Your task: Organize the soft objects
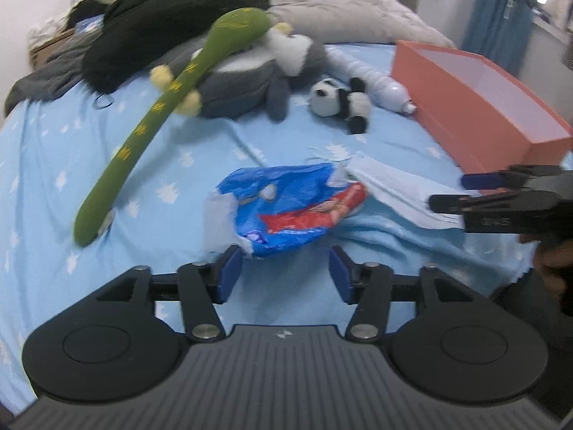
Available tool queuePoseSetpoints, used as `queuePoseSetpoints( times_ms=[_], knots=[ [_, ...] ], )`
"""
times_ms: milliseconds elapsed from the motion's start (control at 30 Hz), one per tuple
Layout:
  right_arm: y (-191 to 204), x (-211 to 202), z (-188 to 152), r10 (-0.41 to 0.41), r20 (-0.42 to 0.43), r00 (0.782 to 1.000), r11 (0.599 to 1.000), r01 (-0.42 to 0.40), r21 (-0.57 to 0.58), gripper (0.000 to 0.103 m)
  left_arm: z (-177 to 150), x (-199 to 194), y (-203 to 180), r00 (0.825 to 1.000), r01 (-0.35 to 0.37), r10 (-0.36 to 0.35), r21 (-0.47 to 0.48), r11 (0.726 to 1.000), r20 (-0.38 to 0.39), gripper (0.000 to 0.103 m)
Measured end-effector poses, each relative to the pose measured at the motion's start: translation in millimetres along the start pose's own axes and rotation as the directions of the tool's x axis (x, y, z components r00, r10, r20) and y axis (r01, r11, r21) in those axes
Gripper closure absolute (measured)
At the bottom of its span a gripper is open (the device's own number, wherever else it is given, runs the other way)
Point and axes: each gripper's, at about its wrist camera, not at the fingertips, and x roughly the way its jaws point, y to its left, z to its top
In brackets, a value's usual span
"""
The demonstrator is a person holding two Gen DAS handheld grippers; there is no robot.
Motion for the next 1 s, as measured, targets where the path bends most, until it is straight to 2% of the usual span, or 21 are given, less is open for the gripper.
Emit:
queuePoseSetpoints(
  times_ms=[133,300,433,633,767,867,933,1000],
  knots=[
    [-8,9,-5,-0.012,-0.034,0.999,1.000,0.013,0.014,0.033,-4,-9,-11,0.998,0.059,-0.059,0.032,0.998,-0.008,0.038],
    [-12,17,-12,-0.010,-0.066,0.998,1.000,0.011,0.015,0.033,-5,-7,-9,0.999,0.051,-0.052,-0.028,0.998,-0.013,0.038],
    [-13,21,-17,0.013,-0.081,0.997,1.000,-0.012,0.017,0.032,3,-6,-9,0.999,0.050,-0.051,0.026,0.998,0.008,0.036],
    [-10,24,-21,0.021,-0.071,0.997,1.000,-0.022,-0.014,0.032,17,29,-4,1.000,0.013,-0.012,0.082,0.997,-0.005,0.036],
    [-9,25,-23,0.019,-0.066,0.998,0.999,-0.021,-0.024,0.034,18,59,-2,0.999,0.001,0.002,0.073,0.997,-0.043,0.037],
    [-7,24,-23,0.020,-0.068,0.997,0.999,-0.023,-0.035,0.040,17,71,-5,0.998,-0.019,0.023,0.069,0.997,-0.054,0.040],
    [-4,23,-23,0.021,-0.068,0.997,0.999,-0.024,-0.046,0.046,15,75,-7,0.998,-0.026,0.030,0.066,0.997,-0.058,0.053],
    [-1,22,-23,0.026,-0.068,0.997,0.998,-0.029,-0.053,0.057,13,78,-8,0.997,-0.037,0.041,0.057,0.998,-0.066,0.062]
  ],
)
